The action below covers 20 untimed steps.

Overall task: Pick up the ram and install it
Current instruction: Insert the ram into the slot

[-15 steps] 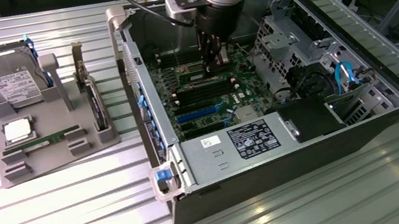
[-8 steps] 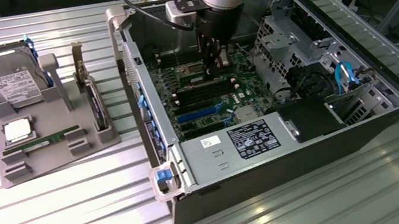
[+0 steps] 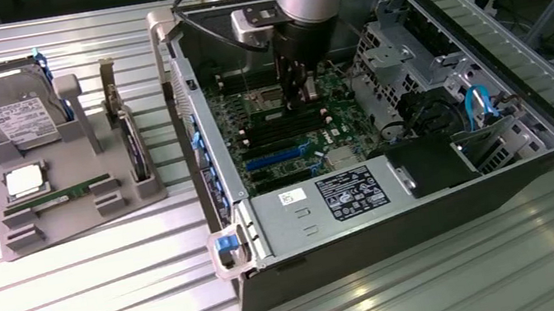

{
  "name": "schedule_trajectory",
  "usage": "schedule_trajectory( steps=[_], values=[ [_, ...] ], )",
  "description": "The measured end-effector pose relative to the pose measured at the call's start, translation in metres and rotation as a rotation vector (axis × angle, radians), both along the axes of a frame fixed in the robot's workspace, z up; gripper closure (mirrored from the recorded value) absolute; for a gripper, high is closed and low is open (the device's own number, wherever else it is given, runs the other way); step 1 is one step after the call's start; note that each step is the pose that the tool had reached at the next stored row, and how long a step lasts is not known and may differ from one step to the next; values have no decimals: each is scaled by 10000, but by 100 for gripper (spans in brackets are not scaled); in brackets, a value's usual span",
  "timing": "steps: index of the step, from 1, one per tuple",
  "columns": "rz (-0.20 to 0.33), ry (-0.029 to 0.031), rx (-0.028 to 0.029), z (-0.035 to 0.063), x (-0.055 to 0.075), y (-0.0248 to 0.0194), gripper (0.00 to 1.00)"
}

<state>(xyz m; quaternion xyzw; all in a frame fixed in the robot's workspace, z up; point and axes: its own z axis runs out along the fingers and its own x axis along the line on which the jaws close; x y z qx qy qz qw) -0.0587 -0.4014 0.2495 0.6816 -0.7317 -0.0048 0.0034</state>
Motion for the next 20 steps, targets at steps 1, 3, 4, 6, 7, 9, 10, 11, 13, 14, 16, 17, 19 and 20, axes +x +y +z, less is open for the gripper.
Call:
schedule_trajectory(
  steps=[1,3,4,6,7,9,10,11,13,14,16,17,19,20],
  values=[
    [-8,-3,0,-15,0,-4,86],
    [-37,-11,-2,-59,0,-14,86],
    [-44,-12,-1,-68,0,-16,86],
    [-74,-13,-2,-84,0,-18,86],
    [-88,-12,-3,-88,0,-20,86],
    [-109,-13,0,-100,0,-22,86],
    [-112,-13,-1,-104,0,-23,86],
    [-117,-13,-1,-107,0,-25,86],
    [-121,-13,-1,-108,1,-34,86],
    [-123,-13,-1,-108,0,-42,86],
    [-124,-14,0,-108,0,-52,86],
    [-124,-13,-1,-110,0,-54,86],
    [-123,-24,-3,-116,1,-56,86],
    [-122,-35,-3,-116,1,-56,86]
  ],
)
